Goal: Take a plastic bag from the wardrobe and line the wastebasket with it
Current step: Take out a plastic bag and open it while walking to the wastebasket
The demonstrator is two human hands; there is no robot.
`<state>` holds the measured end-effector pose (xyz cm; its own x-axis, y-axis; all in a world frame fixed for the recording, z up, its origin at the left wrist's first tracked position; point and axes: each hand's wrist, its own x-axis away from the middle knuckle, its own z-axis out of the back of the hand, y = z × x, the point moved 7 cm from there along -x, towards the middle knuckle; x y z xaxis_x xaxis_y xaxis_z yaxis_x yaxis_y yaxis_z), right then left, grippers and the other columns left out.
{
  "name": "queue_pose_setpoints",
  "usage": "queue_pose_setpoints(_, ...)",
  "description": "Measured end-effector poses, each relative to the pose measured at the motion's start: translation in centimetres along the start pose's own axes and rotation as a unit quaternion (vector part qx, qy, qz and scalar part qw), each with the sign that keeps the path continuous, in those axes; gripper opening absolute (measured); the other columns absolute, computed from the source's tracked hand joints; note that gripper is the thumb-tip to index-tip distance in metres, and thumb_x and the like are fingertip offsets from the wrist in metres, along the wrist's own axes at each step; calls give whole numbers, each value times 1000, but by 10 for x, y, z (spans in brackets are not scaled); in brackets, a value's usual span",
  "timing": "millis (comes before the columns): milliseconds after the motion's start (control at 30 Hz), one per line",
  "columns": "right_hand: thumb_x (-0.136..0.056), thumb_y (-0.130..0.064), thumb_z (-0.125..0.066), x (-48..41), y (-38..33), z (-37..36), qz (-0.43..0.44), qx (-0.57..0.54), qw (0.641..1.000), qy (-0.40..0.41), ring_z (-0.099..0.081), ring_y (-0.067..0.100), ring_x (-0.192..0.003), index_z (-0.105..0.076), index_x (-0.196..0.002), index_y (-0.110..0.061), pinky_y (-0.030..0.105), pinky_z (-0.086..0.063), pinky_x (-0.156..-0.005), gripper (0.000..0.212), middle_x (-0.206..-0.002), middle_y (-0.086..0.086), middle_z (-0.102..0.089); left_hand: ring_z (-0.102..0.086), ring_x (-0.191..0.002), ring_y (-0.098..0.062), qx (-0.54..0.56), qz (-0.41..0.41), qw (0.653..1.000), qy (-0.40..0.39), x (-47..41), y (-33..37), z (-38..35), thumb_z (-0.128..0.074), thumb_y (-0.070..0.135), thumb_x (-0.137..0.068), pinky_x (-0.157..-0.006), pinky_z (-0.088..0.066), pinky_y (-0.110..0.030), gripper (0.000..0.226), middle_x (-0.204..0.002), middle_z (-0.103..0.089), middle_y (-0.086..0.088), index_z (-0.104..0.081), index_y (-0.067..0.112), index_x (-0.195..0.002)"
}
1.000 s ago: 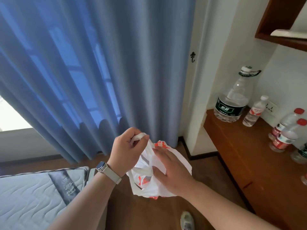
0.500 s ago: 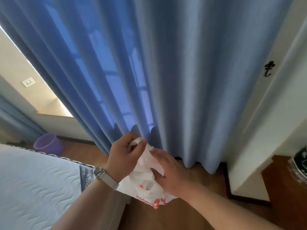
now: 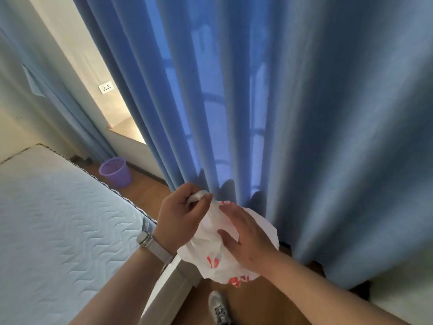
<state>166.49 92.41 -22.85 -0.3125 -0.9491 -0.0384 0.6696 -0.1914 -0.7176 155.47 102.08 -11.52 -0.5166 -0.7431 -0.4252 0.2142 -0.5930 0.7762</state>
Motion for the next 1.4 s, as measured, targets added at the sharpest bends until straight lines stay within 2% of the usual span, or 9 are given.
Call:
queue_pose_setpoints(133,-98,-54,-41,-63,-1,-13,4,20,1000,-23,-27,2,-138,-19,-146,-45,22,-24,-112,54,-155,-23,-22,-44,-52,-8,6,27,999,23,-49,-46,8,-74,10,-81,-50,-35,-12,27,-58,-50,0,-54,1,-65)
queue_pose_setpoints(267,-98,-54,-43,-131,-9,-23,16,33,999,-39,-19,-13,-129,-16,-145,-49,14,-22,-103,54,-154,-27,-17,-44,-52,-9,32,50,998,28,-106,-93,18,-73,10,-82,-51,-37,-15,24,-58,-52,-3,-56,3,-66)
queue_pose_setpoints(467,-97,-57,-43,-230,-28,-37,30,35,998,-34,-30,2,-137,-16,-142,-52,31,-35,-114,53,-152,-24,-25,-46,-55,-6,39,42,997,48,-183,-141,49,-73,10,-83,-54,-38,-13,22,-60,-54,3,-57,7,-68)
queue_pose_setpoints(567,-96,-56,-47,-268,-38,-47,50,34,998,-27,-36,2,-135,-19,-142,-50,30,-38,-113,53,-149,-26,-31,-46,-55,-5,38,49,996,67,-206,-162,65,-74,12,-82,-54,-38,-12,21,-60,-54,9,-58,13,-69)
queue_pose_setpoints(733,-89,-72,-28,-327,-51,-61,99,23,994,-49,-25,-10,-126,-20,-144,-47,23,-32,-112,60,-151,-23,-29,-48,-54,-7,17,42,995,92,-242,-192,85,-75,16,-81,-53,-39,-14,19,-62,-58,3,-60,12,-70)
queue_pose_setpoints(833,-92,-63,-39,-366,-51,-74,118,12,990,-71,-27,-12,-121,-19,-140,-50,17,-27,-106,54,-149,-25,-31,-51,-56,-17,4,54,991,119,-262,-217,94,-67,38,-78,-53,-43,-24,25,-64,-61,-3,-62,14,-72)
queue_pose_setpoints(1067,-94,-54,-52,-468,-53,-104,179,-14,976,-126,-34,-3,-131,-13,-138,-50,9,-12,-104,58,-150,-23,-35,-52,-59,-8,-72,96,975,188,-319,-259,114,-64,40,-77,-56,-40,-12,21,-68,-61,10,-61,19,-72)
queue_pose_setpoints(1233,-93,-55,-51,-529,-68,-114,236,-64,954,-170,-38,-3,-131,-21,-139,-49,28,-28,-113,55,-148,-23,-40,-53,-60,-6,-132,135,952,241,-356,-274,129,-67,26,-79,-55,-38,-9,13,-68,-61,14,-58,25,-69)
queue_pose_setpoints(1400,-93,-55,-47,-568,-87,-131,286,-85,934,-195,-35,1,-137,-27,-144,-46,21,-25,-112,55,-150,-24,-35,-55,-63,-11,-152,167,931,287,-371,-284,148,-67,24,-81,-57,-41,-12,13,-71,-61,3,-63,14,-73)
